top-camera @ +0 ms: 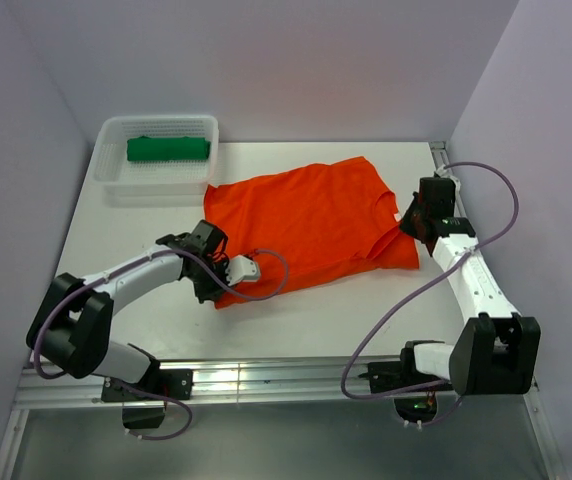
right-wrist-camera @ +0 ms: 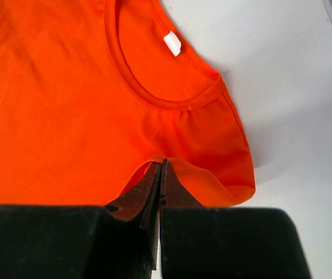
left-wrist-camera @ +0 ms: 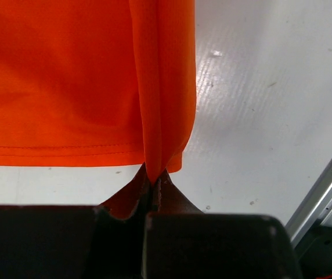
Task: Roll the t-shirts
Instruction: Fold the tshirt
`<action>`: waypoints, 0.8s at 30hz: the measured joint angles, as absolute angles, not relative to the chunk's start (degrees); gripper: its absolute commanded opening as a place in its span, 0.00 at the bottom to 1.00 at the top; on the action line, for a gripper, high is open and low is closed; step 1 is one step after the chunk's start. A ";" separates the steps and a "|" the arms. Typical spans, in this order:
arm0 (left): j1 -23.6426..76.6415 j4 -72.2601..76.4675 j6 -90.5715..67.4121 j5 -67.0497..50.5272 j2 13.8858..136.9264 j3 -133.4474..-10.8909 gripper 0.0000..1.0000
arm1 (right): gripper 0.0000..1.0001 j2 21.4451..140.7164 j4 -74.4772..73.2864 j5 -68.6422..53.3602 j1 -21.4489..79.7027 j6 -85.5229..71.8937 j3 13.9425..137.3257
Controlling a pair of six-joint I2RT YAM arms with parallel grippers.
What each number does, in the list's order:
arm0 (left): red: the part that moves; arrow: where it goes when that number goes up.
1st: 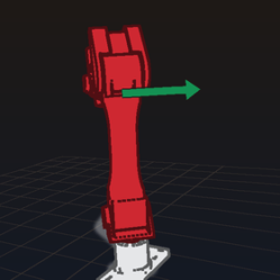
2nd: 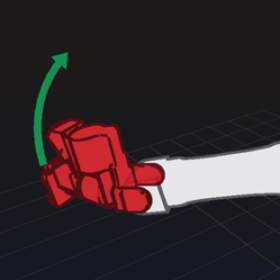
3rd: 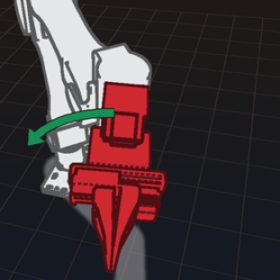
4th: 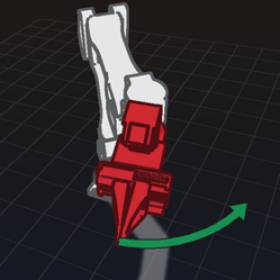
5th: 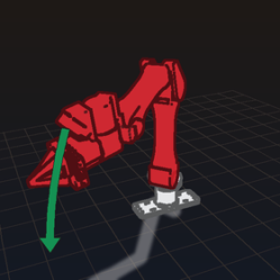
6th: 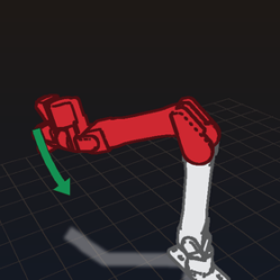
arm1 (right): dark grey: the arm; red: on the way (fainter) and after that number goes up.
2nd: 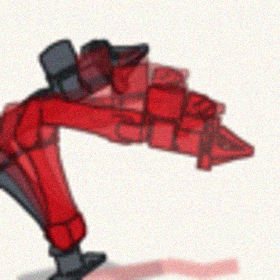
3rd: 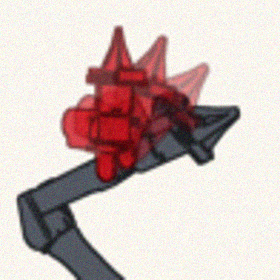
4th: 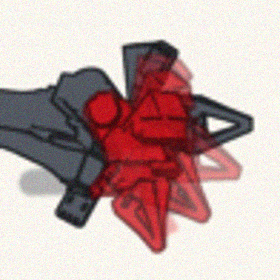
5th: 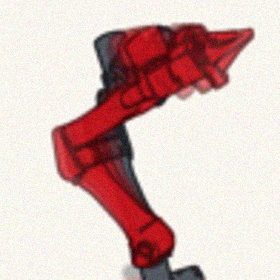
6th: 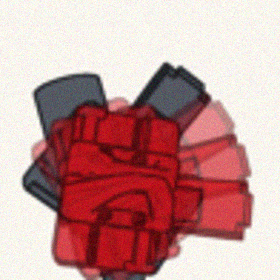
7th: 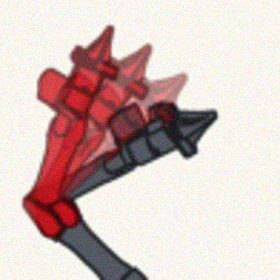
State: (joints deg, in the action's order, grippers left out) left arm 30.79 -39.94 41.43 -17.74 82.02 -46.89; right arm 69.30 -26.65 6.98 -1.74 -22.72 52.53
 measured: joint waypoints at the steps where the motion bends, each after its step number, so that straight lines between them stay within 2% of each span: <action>1: 30.79 -39.90 41.50 -17.41 82.37 -47.29 0.00 | 0.00 70.15 -26.48 6.98 -1.74 -22.50 53.04; 24: 27.49 -40.16 44.51 -15.55 86.24 -52.27 0.00 | 0.00 85.80 -25.28 7.22 1.28 -20.03 65.01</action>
State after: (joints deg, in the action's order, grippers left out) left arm 27.49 -40.16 44.51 -15.55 86.24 -52.27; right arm 85.80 -25.28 7.22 1.28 -20.03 65.01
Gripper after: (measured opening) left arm 0.025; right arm 0.005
